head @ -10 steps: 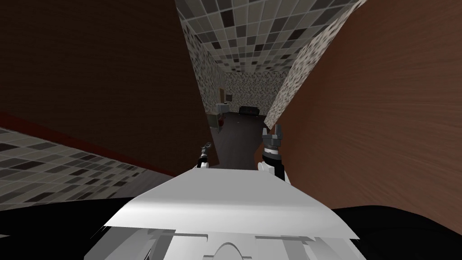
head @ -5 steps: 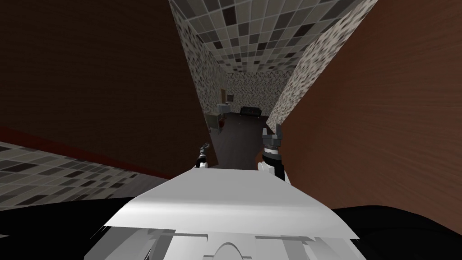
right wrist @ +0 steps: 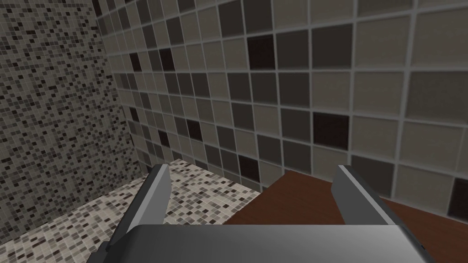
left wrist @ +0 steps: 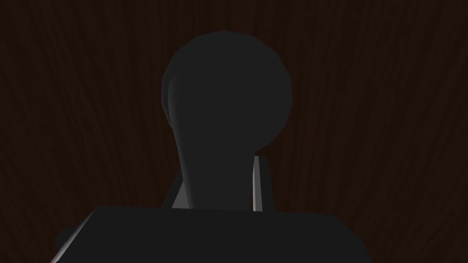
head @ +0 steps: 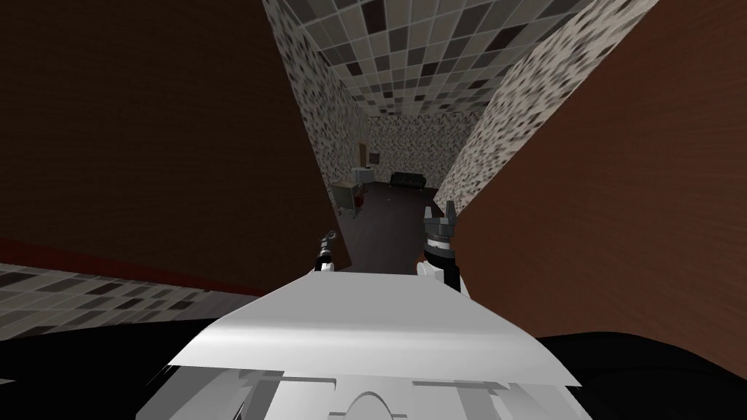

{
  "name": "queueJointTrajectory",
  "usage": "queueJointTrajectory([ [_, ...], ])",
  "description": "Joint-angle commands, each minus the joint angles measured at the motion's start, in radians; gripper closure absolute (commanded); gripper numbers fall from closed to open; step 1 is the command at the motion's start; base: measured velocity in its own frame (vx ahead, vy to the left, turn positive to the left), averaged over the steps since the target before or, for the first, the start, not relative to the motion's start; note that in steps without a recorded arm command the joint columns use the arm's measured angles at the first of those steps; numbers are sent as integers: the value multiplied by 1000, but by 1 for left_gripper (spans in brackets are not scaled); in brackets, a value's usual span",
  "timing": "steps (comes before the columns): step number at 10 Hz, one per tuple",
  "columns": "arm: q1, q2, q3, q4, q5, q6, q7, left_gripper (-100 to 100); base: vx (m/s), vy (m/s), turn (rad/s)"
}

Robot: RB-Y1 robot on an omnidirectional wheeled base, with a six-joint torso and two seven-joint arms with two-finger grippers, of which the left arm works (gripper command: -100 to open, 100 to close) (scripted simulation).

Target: Push the door open

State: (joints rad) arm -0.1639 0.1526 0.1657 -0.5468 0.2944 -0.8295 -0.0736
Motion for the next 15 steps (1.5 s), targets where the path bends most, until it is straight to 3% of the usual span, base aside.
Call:
queueJointTrajectory([
  [1, -7, 11, 26, 9, -5, -2, 5, 100, 185, -10, 71],
  [4, -9, 21, 71, 25, -18, -7, 13, 100, 199, -31, 81],
  [5, -9, 21, 71, 25, -18, -7, 13, 100, 148, -4, 42],
  [9, -13, 36, 146, 52, -40, -16, 27, 100, 188, -40, 83],
  [10, -13, 36, 146, 52, -40, -16, 27, 100, 144, -22, 57],
  [13, -15, 46, 195, 69, -54, -21, 37, 100, 156, -16, 73],
  [14, -15, 46, 195, 69, -54, -21, 37, 100, 121, -20, 57],
  [15, -15, 46, 195, 101, -54, -21, 37, 100, 47, -1, -17],
])
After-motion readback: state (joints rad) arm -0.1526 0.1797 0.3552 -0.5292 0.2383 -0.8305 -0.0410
